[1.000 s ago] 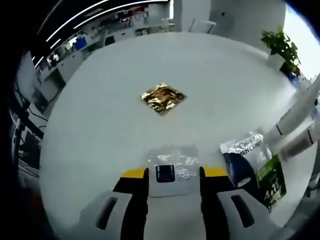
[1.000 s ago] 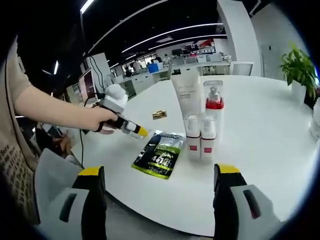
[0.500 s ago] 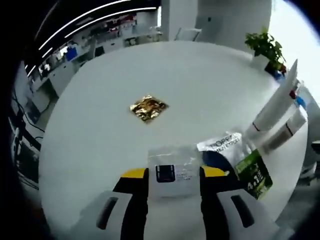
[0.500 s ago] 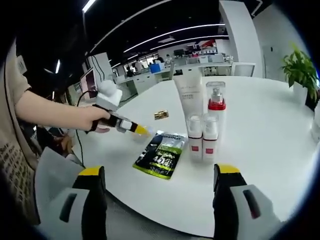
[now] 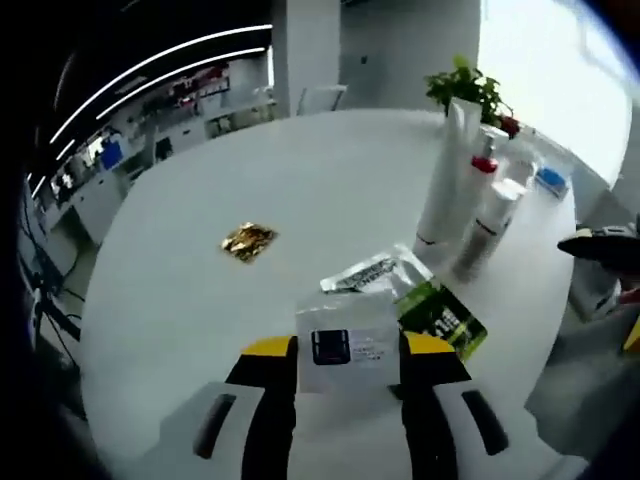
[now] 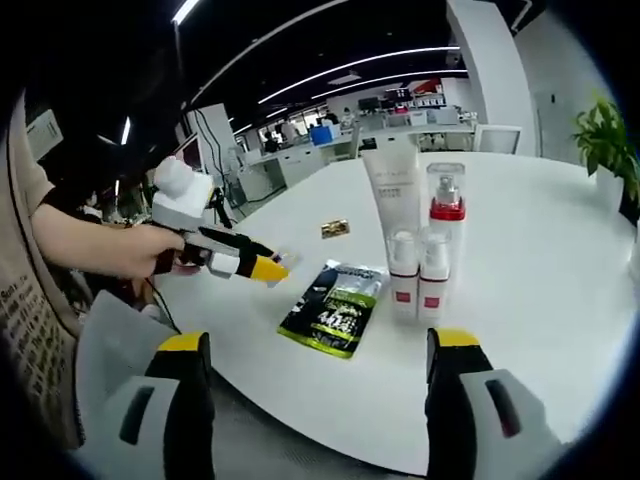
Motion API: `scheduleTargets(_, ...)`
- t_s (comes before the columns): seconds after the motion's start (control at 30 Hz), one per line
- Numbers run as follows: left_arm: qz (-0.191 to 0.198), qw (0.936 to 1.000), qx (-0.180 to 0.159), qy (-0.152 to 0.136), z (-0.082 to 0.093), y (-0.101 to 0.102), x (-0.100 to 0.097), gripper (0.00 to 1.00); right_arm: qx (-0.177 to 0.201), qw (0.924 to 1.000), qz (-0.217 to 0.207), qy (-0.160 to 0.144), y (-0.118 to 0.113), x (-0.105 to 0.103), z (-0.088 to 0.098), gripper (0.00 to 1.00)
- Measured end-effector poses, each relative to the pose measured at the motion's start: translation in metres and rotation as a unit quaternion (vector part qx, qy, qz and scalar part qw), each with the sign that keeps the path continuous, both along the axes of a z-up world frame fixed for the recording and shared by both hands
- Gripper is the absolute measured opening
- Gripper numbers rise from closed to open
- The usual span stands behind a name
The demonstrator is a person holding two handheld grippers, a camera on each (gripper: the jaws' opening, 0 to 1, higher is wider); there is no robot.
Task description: Arrange the skincare products in the storage area until every visible bottle or jar stands upright without overlapping.
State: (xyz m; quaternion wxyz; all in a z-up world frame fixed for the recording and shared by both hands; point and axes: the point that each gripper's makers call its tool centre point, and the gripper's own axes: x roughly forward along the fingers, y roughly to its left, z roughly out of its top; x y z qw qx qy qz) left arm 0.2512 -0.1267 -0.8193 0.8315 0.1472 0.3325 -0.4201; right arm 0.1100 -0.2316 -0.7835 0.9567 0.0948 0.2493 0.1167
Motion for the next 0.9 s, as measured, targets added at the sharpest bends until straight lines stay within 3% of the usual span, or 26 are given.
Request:
scheduleTargets(0.27,-0.027,0.9991,-0.018,-0.025,0.023,-0.005,-0.032,0.38,0.028,0.9992,0.027,0.002,0.011,-0.006,0.0,0.81)
scheduleTargets(0.5,-0.07,0.9966,-0.016,-0.04,0.028,-0.008,-0.067,0.38,0.049,0.9983,0.028,-0.011,0.013,-0.009,0.006,0.77)
scheduleTargets(0.57,-0.078,0.9957,-0.017,-0.047,0.033,-0.009,-0.076,0.38,0.067,0.9971,0.032,-0.015,0.015,-0.01,0.009,0.71)
scheduleTargets(0.67,-0.09,0.9943,-0.016,-0.056,0.038,-0.012,-0.087,0.38,0.072,0.996,0.05,-0.014,0.025,-0.013,0.013,0.53)
scheduleTargets(0.73,-0.104,0.9923,-0.011,-0.066,0.04,-0.016,-0.093,0.38,0.07,0.9958,0.058,-0.008,0.028,-0.014,0.011,0.53)
scheduleTargets(0.9,-0.119,0.9903,-0.018,-0.07,0.047,-0.026,-0.109,0.38,0.109,0.9926,0.053,-0.011,0.026,-0.014,0.017,0.51)
